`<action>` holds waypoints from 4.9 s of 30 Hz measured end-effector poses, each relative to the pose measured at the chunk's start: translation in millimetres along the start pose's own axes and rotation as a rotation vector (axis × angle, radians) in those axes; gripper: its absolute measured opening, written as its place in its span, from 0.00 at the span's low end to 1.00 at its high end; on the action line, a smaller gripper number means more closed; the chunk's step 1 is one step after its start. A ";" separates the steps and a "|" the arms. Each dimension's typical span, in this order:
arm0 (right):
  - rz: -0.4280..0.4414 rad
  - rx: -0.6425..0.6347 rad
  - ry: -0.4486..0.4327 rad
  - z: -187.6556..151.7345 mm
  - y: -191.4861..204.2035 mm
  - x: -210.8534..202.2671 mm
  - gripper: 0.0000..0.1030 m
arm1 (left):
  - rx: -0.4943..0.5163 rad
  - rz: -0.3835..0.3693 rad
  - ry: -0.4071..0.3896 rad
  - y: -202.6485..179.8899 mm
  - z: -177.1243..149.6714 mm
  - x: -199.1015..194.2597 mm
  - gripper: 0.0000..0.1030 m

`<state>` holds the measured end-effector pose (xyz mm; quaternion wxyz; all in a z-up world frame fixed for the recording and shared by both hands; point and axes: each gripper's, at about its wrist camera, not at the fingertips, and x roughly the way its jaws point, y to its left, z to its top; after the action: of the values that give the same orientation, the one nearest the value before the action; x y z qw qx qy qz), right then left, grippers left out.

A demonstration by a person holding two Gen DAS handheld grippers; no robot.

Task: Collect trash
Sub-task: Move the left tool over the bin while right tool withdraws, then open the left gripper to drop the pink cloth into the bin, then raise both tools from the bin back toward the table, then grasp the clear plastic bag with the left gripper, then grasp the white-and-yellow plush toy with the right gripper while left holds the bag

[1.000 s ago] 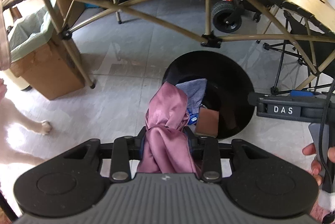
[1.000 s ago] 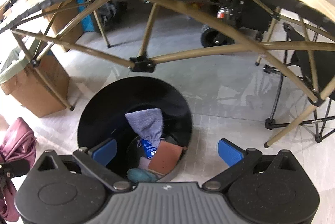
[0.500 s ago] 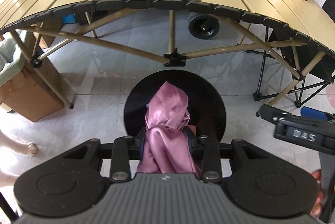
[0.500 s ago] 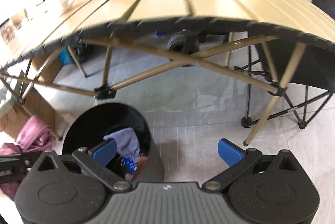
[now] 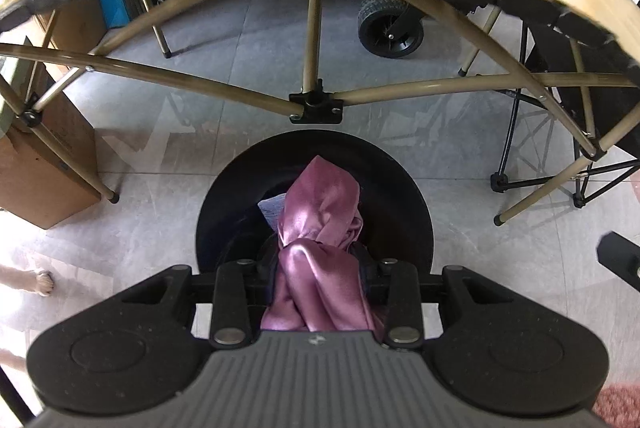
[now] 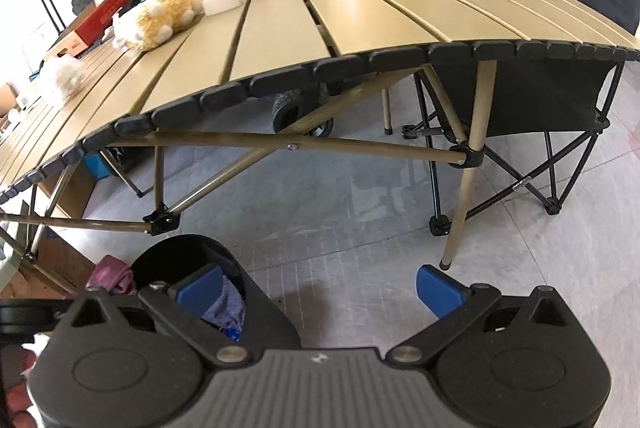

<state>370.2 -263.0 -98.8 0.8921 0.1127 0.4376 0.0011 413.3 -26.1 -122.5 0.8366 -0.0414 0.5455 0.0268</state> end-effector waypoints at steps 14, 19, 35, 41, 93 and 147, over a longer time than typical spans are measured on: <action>-0.017 -0.023 0.012 -0.8 7.6 6.2 1.00 | -0.004 0.009 0.051 -0.2 1.9 32.6 0.38; -0.019 -0.028 0.015 0.2 8.7 7.7 1.00 | 0.004 0.033 0.028 -1.9 1.6 30.6 0.89; -0.016 -0.029 0.012 0.7 9.1 7.1 1.00 | 0.014 0.020 0.017 -7.0 0.8 22.0 1.00; -0.010 -0.028 0.007 1.5 8.1 5.5 1.00 | 0.023 0.024 0.012 -10.2 -0.7 16.1 1.00; 0.115 -0.175 -0.360 83.8 71.3 -90.0 1.00 | 0.011 -0.016 -0.479 24.8 93.7 -179.6 1.00; 0.120 -0.224 -0.365 172.6 147.2 26.2 1.00 | -0.034 0.108 -0.531 66.0 171.6 -110.2 0.42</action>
<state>535.4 -151.4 12.6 0.9617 0.0369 0.2587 0.0823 519.2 56.6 44.6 0.9470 -0.0178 0.3077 0.0905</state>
